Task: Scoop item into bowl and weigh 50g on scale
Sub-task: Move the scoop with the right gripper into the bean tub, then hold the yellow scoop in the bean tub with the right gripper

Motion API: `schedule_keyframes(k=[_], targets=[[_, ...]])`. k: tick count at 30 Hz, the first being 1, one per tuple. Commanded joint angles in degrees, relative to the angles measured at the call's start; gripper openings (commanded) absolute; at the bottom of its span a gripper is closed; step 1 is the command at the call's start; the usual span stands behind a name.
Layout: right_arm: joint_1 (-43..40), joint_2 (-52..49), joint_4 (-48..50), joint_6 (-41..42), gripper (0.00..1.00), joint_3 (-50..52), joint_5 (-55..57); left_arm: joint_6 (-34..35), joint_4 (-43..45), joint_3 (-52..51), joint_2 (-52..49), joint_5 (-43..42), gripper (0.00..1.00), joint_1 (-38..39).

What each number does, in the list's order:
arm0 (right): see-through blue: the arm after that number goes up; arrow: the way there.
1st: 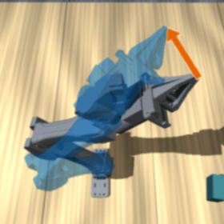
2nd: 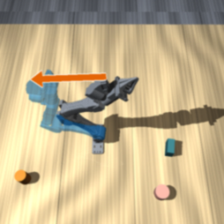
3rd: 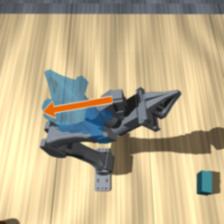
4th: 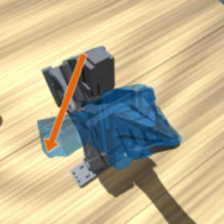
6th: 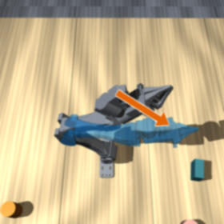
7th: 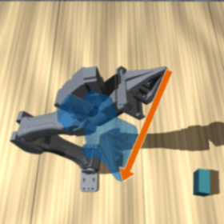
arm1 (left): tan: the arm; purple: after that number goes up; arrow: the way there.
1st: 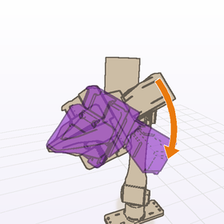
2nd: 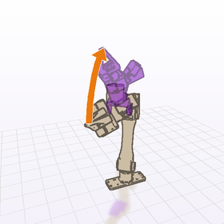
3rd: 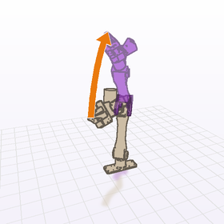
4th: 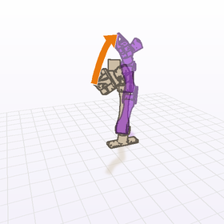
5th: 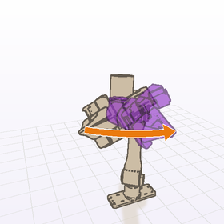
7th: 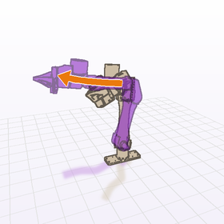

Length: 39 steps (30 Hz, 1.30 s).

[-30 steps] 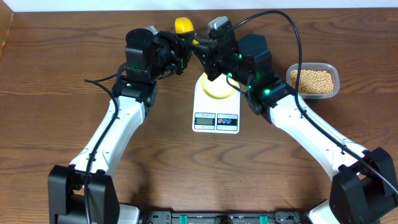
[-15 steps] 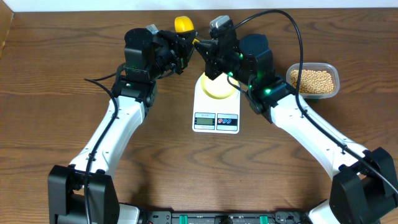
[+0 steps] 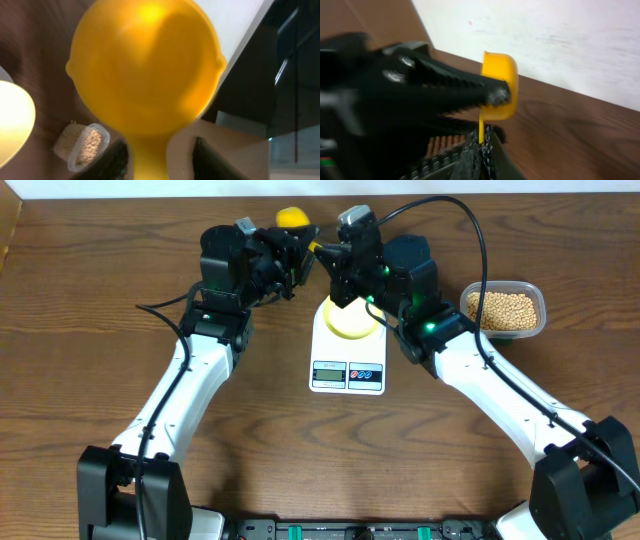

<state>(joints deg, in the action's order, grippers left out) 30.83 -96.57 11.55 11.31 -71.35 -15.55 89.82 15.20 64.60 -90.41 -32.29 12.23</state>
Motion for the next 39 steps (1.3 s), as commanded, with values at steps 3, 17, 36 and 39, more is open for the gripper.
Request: schedule_keyframes(k=[3, 17, 36, 39], targets=[[-1.6, -0.2, -0.7, -0.2, 0.01, -1.7, 1.9, -12.6, 0.4, 1.4, 1.0, 0.0, 0.68, 0.3], [-12.2, -0.2, -45.2, -4.4, 0.01, -31.3, 7.0, -53.1, 0.6, 1.4, 1.0, 1.9, 1.00, 0.3], [-35.0, -5.8, -81.3, -2.6, 0.01, -38.4, 12.6, -61.7, 0.3, 1.4, 1.0, 1.9, 0.99, 0.3], [-36.3, -9.2, -84.3, -5.0, 0.01, -38.4, 12.6, -61.7, 0.1, 1.4, 1.0, 1.9, 0.99, 0.3]])
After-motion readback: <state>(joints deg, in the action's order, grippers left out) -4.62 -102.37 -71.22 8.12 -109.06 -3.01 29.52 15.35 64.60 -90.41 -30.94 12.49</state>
